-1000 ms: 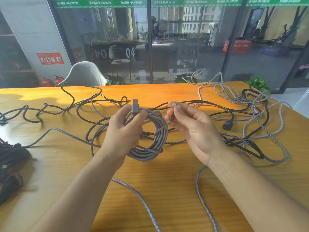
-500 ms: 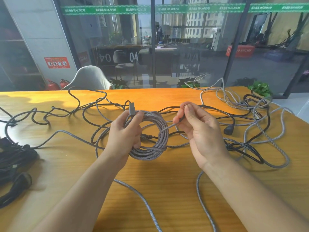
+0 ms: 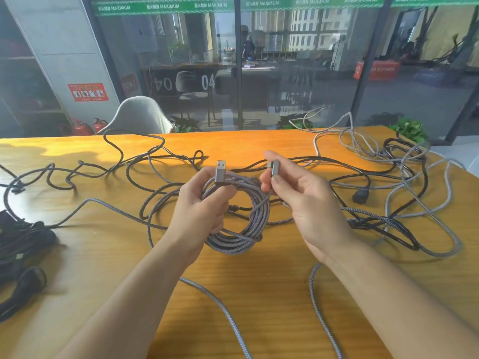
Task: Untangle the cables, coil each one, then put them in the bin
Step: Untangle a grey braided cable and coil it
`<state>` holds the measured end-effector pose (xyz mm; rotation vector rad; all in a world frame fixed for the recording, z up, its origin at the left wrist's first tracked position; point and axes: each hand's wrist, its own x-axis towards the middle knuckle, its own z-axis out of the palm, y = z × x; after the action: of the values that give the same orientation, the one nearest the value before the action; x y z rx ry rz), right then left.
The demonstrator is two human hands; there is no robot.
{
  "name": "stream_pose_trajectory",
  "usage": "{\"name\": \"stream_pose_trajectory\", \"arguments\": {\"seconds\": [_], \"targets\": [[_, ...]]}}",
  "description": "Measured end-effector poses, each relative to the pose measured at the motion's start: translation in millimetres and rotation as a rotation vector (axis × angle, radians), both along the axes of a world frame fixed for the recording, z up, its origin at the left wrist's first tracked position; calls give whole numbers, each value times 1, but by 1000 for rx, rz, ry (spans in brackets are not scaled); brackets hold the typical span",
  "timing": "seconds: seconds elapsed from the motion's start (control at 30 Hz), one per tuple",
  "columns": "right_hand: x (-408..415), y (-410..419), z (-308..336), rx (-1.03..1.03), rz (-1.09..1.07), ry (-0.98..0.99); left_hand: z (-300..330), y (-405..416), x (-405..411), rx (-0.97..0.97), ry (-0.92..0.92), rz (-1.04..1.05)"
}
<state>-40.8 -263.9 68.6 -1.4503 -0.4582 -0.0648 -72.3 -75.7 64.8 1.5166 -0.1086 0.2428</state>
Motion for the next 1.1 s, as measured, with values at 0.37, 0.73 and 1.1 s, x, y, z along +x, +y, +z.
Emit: {"name": "stream_pose_trajectory", "arguments": {"seconds": [0.37,0.73,1.1], "targets": [[5,-1,-6,-122,-218,-288,-2,-5,0,70,-52,31],[0,0,-3,-546,-443,-663,-2,-7,-1,142,-130,76],[-4,1,-1,-687,-639,-860,2,-10,-3,179,-176,132]]}}
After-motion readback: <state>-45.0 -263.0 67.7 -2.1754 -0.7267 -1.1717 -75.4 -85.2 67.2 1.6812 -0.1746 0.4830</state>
